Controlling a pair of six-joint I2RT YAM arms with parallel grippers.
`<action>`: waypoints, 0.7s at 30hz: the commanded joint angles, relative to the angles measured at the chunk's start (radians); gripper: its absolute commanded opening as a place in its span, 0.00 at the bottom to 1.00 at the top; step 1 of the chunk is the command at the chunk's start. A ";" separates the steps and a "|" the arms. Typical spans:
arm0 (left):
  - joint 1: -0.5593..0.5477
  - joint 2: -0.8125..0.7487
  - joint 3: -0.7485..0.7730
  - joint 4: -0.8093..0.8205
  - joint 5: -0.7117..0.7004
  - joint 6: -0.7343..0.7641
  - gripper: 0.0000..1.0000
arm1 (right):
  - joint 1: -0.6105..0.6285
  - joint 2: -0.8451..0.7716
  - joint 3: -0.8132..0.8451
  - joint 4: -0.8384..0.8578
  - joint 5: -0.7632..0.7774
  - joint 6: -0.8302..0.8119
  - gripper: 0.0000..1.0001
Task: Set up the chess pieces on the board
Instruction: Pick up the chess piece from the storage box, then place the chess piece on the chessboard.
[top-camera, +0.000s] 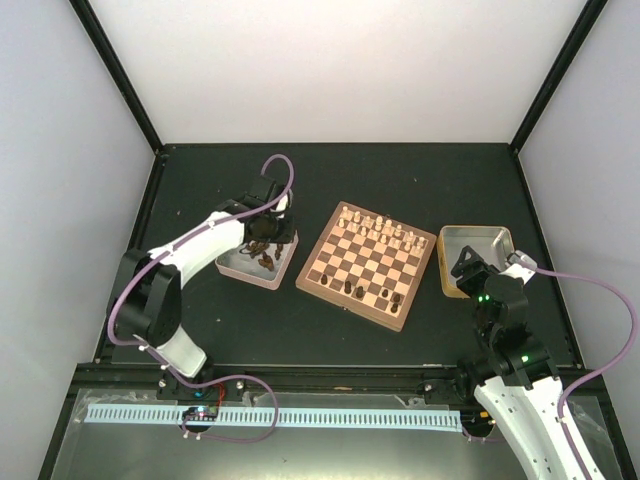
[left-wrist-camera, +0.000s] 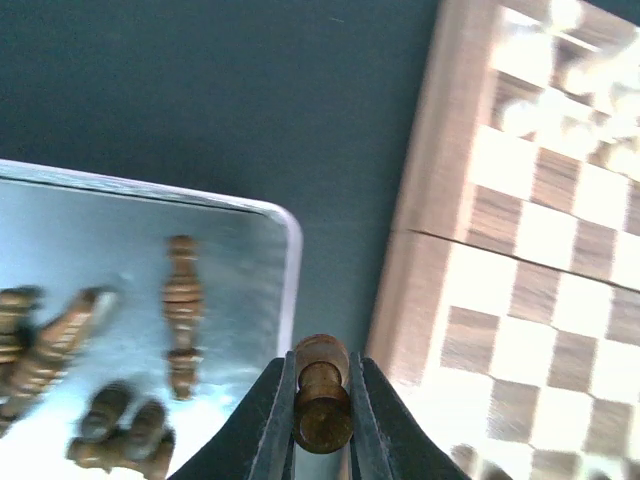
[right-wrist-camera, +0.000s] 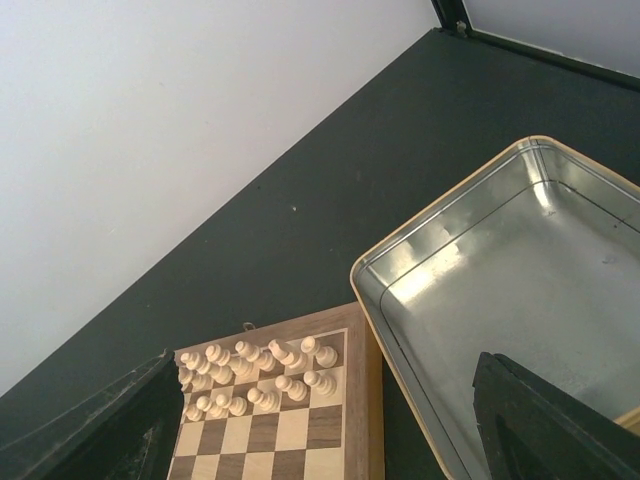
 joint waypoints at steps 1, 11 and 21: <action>-0.041 -0.058 -0.003 0.006 0.200 0.045 0.12 | 0.005 -0.003 0.002 0.017 0.000 0.010 0.80; -0.154 -0.029 0.009 -0.020 0.165 0.034 0.13 | 0.005 -0.002 -0.004 0.020 -0.002 0.010 0.80; -0.267 0.027 0.032 -0.077 -0.009 -0.001 0.13 | 0.004 0.000 -0.005 0.027 -0.002 0.011 0.80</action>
